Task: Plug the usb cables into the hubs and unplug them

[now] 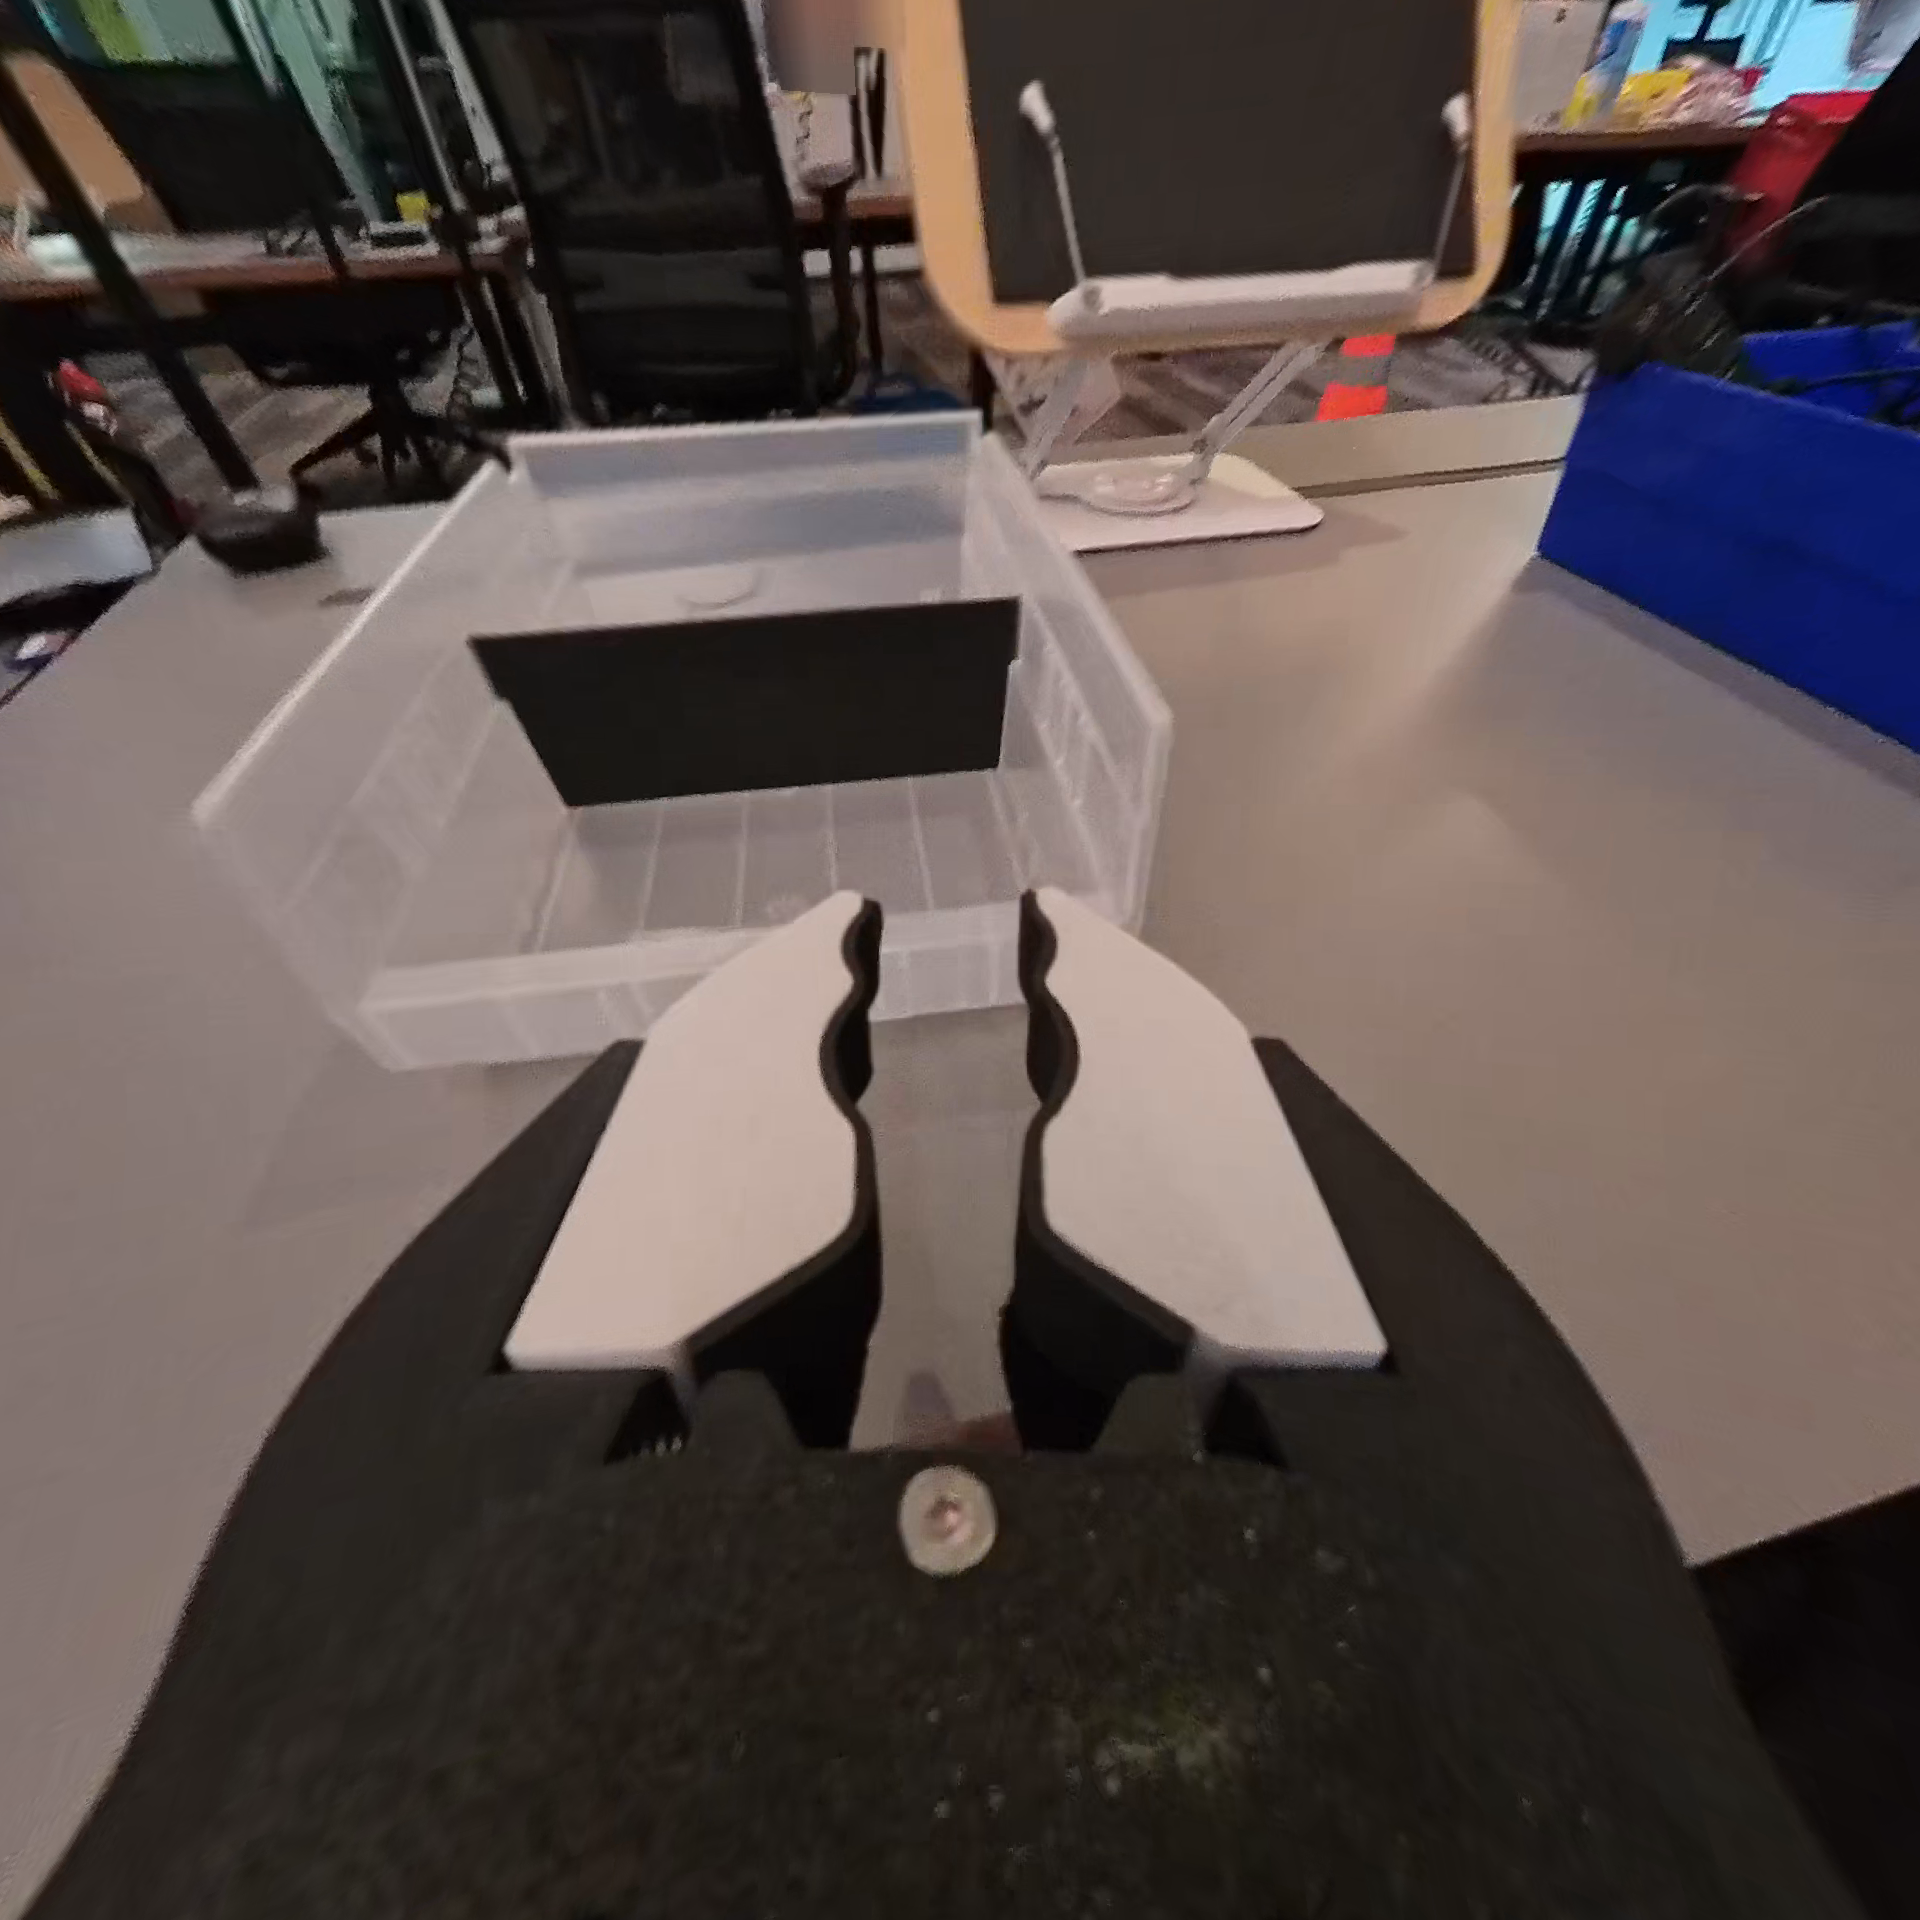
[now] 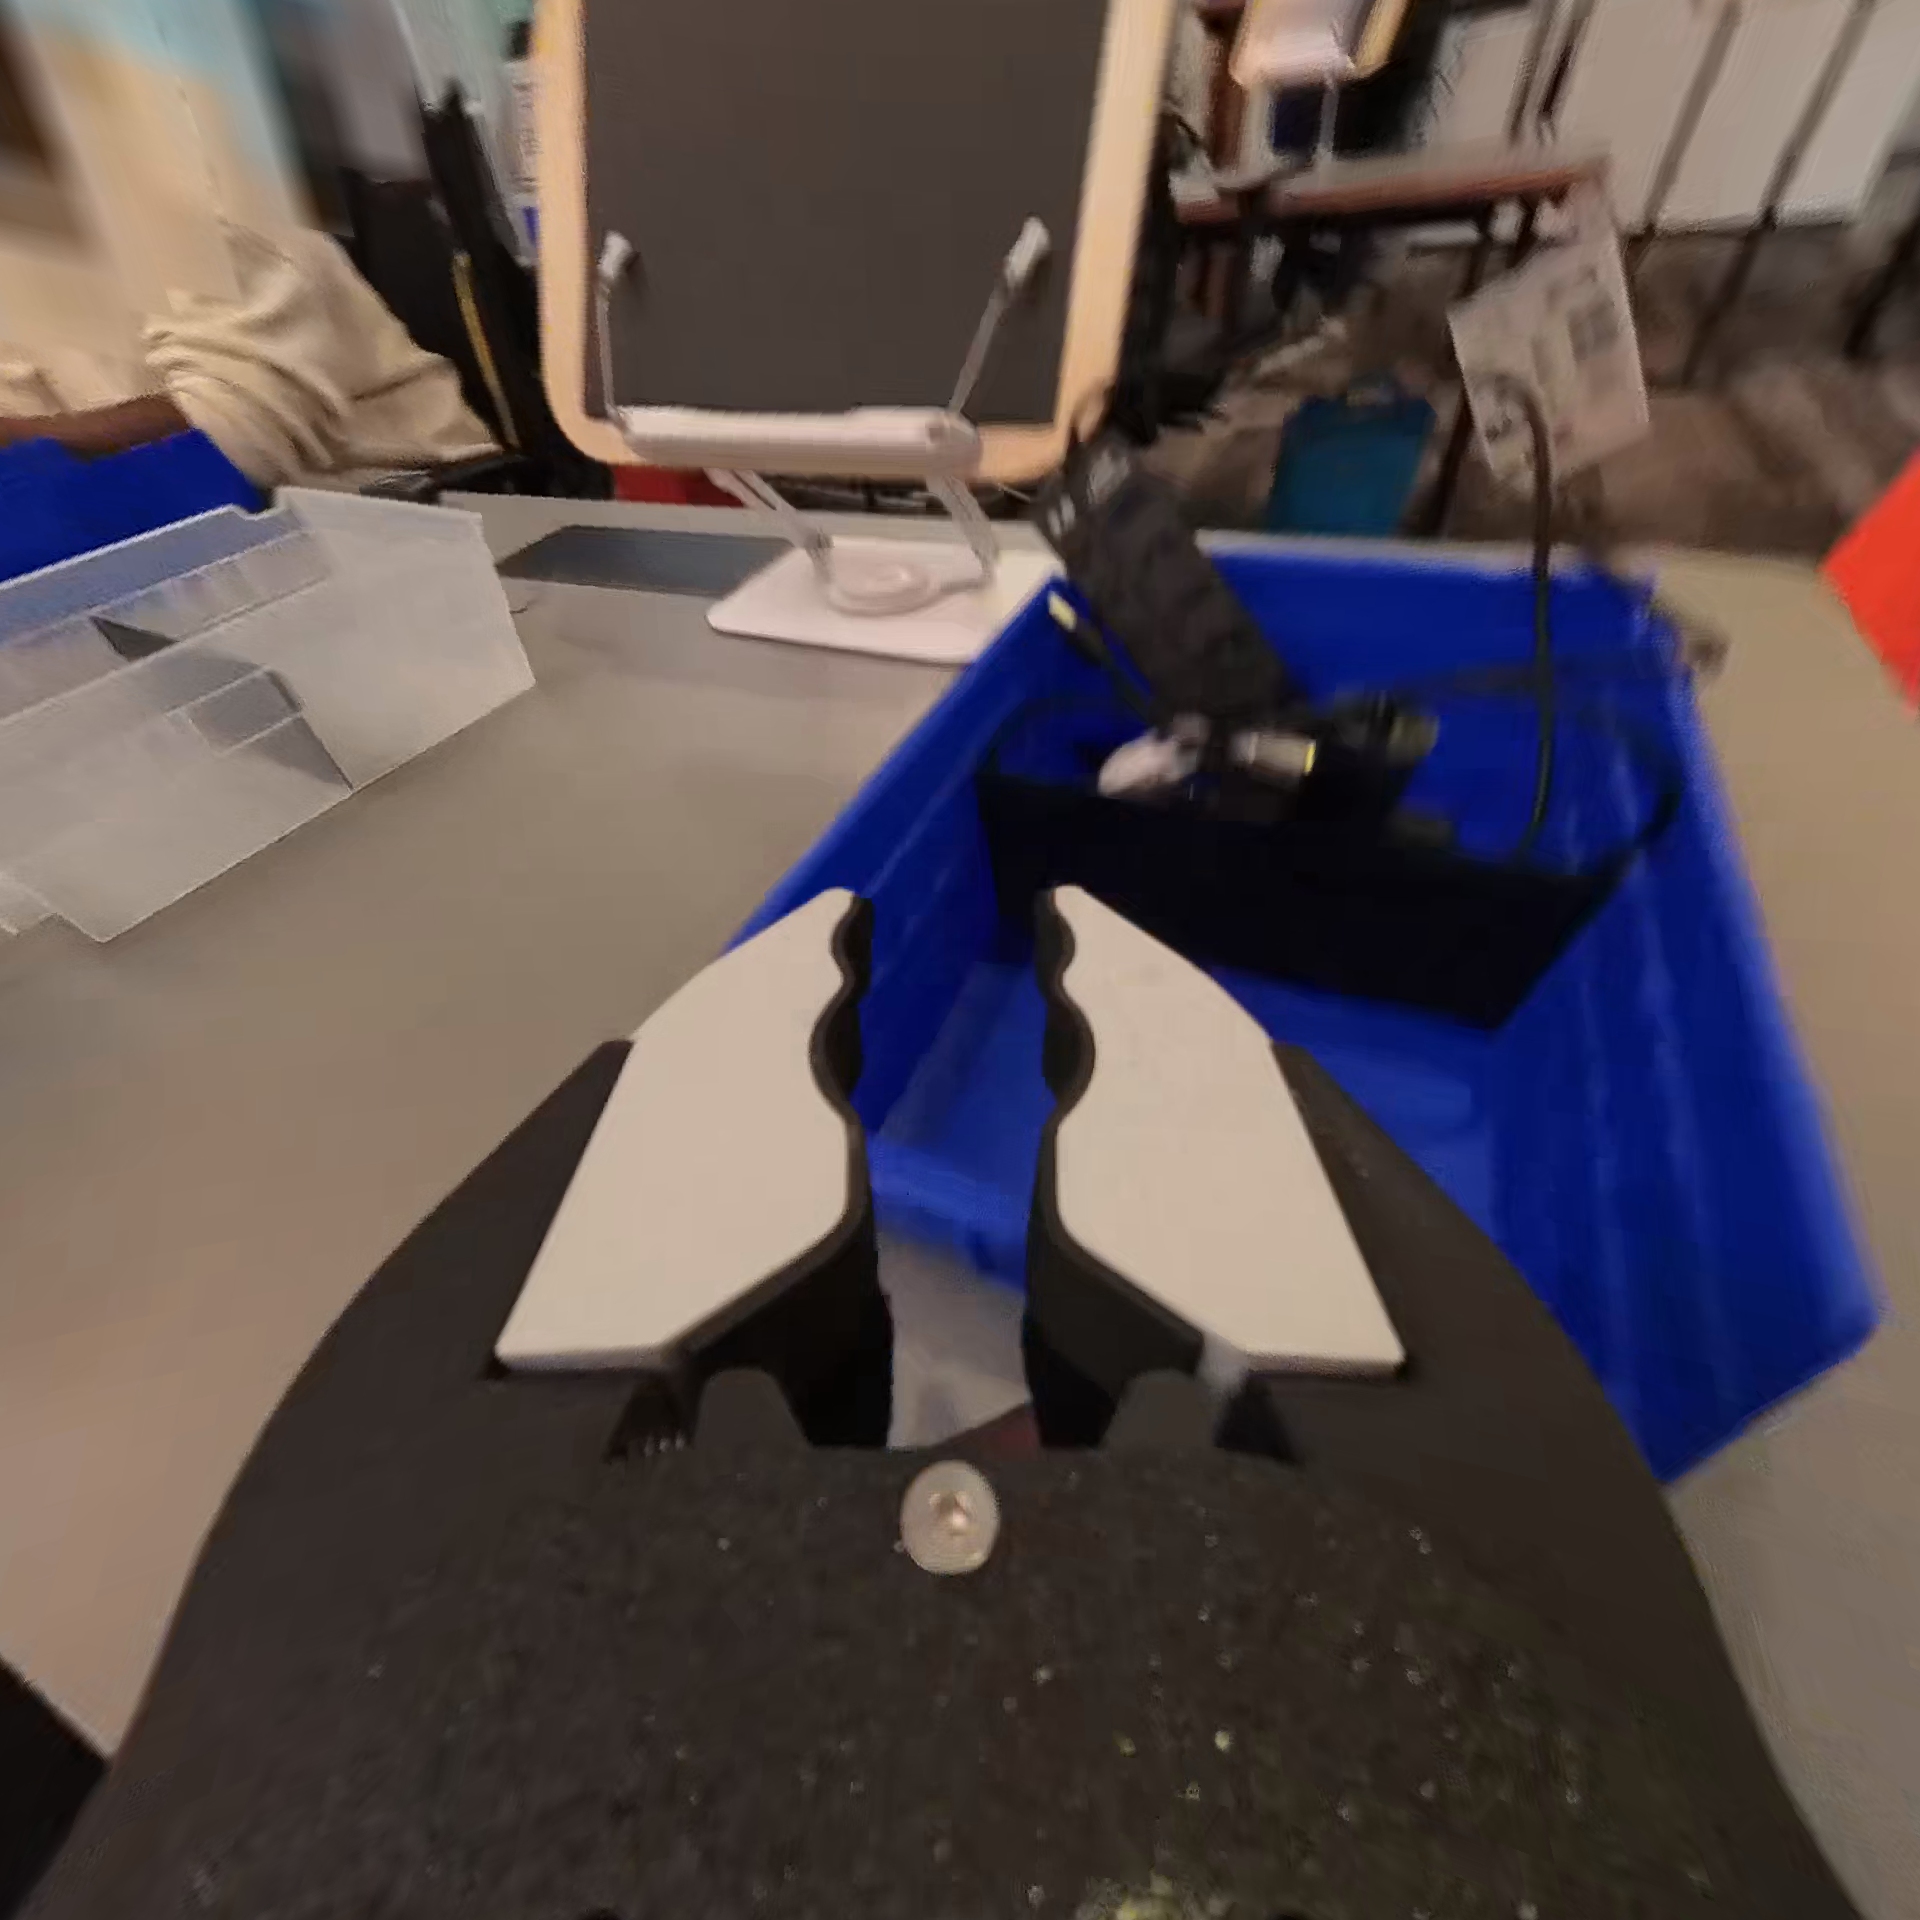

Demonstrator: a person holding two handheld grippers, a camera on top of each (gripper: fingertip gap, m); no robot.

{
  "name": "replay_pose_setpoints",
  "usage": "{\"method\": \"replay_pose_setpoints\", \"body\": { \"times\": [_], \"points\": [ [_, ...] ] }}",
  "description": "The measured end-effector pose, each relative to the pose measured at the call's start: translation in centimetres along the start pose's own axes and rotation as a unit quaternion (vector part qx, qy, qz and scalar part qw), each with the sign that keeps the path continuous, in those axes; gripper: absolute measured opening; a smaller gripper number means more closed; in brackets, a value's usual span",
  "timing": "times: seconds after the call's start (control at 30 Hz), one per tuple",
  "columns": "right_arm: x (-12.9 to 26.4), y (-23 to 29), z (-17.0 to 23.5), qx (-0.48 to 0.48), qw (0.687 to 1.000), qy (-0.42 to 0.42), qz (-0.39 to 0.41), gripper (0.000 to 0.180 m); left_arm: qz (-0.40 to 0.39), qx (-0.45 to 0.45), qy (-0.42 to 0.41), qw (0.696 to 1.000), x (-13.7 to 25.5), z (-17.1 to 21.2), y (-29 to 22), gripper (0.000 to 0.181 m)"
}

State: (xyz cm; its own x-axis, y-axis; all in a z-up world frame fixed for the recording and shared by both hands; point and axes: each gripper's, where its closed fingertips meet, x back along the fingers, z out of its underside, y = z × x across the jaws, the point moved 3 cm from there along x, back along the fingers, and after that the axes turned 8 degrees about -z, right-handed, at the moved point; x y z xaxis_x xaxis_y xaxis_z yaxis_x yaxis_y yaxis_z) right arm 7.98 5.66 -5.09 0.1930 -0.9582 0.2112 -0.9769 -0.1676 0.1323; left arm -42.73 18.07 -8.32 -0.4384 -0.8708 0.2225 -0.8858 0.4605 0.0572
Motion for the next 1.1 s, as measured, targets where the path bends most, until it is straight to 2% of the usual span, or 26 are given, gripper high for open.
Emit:
{"method": "replay_pose_setpoints", "body": {
  "times": [0.1,0.17,0.27,0.43,0.97,1.03,1.1],
  "points": [
    [1.1,0.6,4.4,-0.060,0.997,0.004,0.047,0.028,0.008,0.032,0.071,0.997,-0.8,1.6,1.5,0.025],
    [1.3,0.8,5.0,-0.035,0.997,0.026,0.062,0.028,0.019,0.038,0.097,0.994,-1.4,2.2,1.7,0.028],
    [1.3,0.1,5.3,-0.001,0.995,0.035,0.094,0.028,0.022,0.044,0.102,0.994,-2.1,2.5,2.1,0.031],
    [1.4,-1.3,6.2,-0.006,0.992,0.043,0.122,0.028,-0.001,0.035,0.068,0.997,-2.6,2.1,2.7,0.038],
    [1.0,-1.6,6.5,-0.014,0.992,0.049,0.113,0.027,0.000,0.038,0.087,0.995,-2.9,2.3,2.1,0.035],
    [0.5,-1.0,6.2,-0.008,0.994,0.043,0.099,0.028,-0.002,0.035,0.093,0.995,-2.8,2.5,2.2,0.035],
    [-0.4,0.8,5.7,0.005,0.998,0.032,0.051,0.027,-0.006,0.033,0.094,0.995,-2.5,2.6,2.3,0.036]
  ]
}}
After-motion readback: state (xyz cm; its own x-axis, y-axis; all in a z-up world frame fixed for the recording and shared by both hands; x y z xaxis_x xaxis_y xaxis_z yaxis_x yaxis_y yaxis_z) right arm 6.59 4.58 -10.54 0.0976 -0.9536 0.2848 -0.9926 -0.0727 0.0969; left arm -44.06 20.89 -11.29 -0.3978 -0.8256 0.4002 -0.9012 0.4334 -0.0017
